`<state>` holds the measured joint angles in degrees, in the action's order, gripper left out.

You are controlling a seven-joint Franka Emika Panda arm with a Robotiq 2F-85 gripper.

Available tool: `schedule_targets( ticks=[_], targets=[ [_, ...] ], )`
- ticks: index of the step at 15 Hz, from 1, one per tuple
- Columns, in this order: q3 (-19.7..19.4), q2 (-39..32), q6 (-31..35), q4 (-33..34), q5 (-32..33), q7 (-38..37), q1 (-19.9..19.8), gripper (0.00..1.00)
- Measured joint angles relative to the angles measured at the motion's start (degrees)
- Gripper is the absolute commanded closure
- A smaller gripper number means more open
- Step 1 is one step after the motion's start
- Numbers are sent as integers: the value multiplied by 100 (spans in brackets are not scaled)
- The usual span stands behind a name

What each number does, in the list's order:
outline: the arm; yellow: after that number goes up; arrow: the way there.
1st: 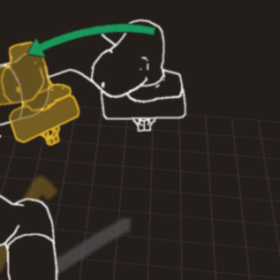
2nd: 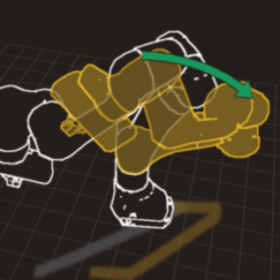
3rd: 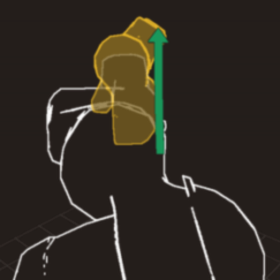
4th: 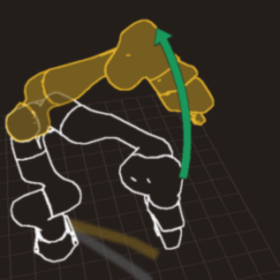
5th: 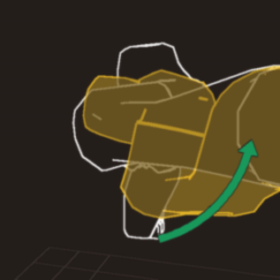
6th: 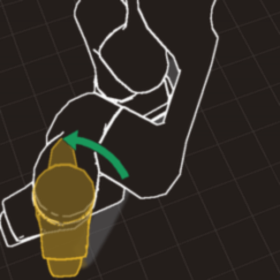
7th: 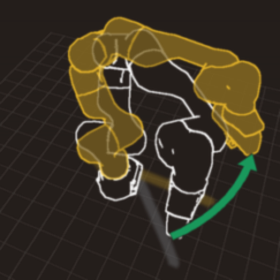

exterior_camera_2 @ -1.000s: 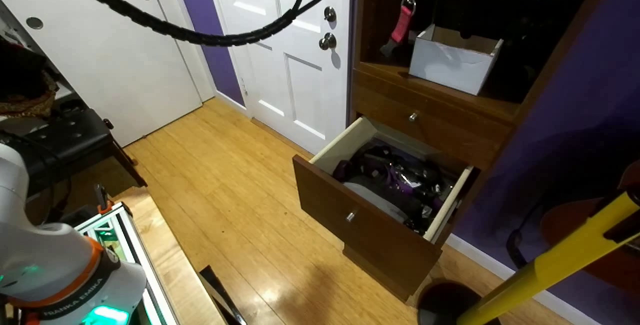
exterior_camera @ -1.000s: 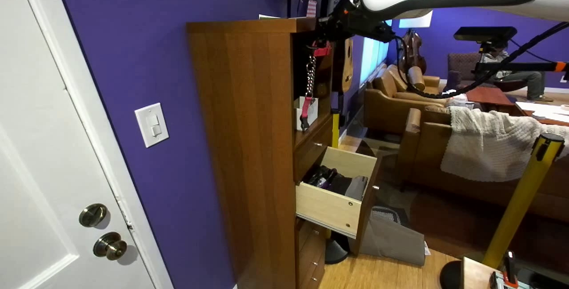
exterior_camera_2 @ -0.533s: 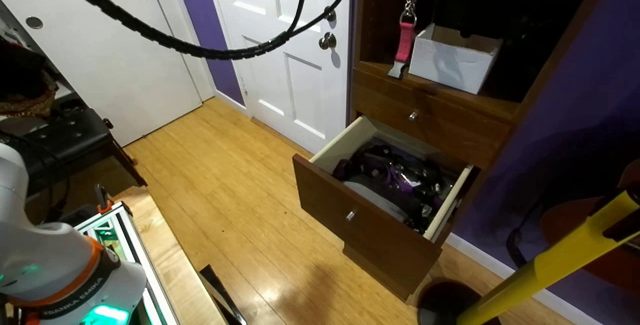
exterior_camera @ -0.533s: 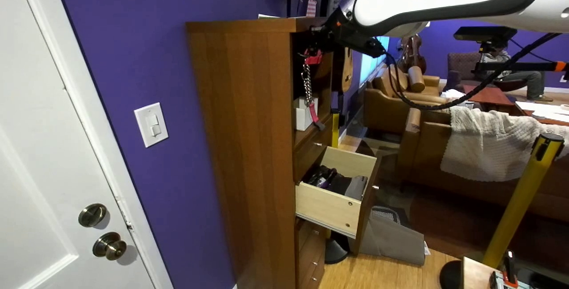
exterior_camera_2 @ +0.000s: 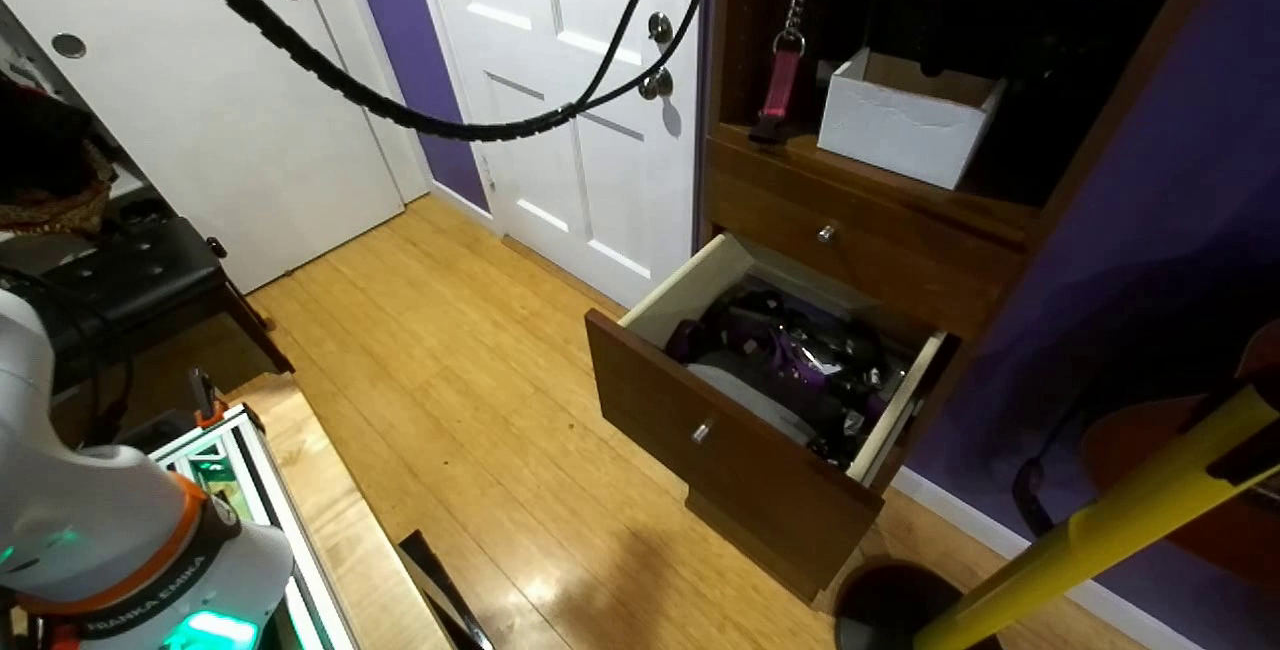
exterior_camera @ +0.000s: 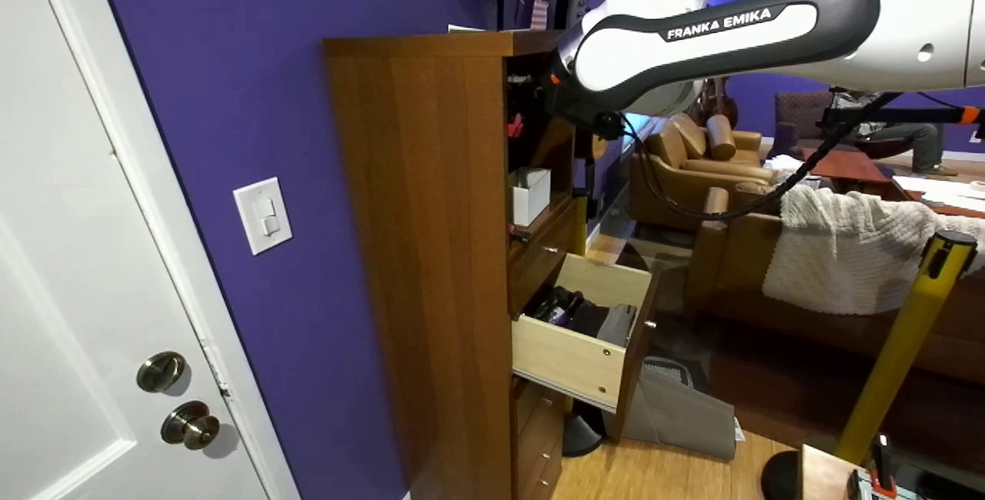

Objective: Pick up the pink straps with chains from the drawer and put them on the shelf

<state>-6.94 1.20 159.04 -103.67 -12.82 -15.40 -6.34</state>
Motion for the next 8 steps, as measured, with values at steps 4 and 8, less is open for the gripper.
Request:
schedule_targets(
  ticks=[4,8],
  targets=[
    [51,-206,795,-251,-56,41,3,99],
    [73,-403,1255,-472,-188,116,3,99]
  ],
)
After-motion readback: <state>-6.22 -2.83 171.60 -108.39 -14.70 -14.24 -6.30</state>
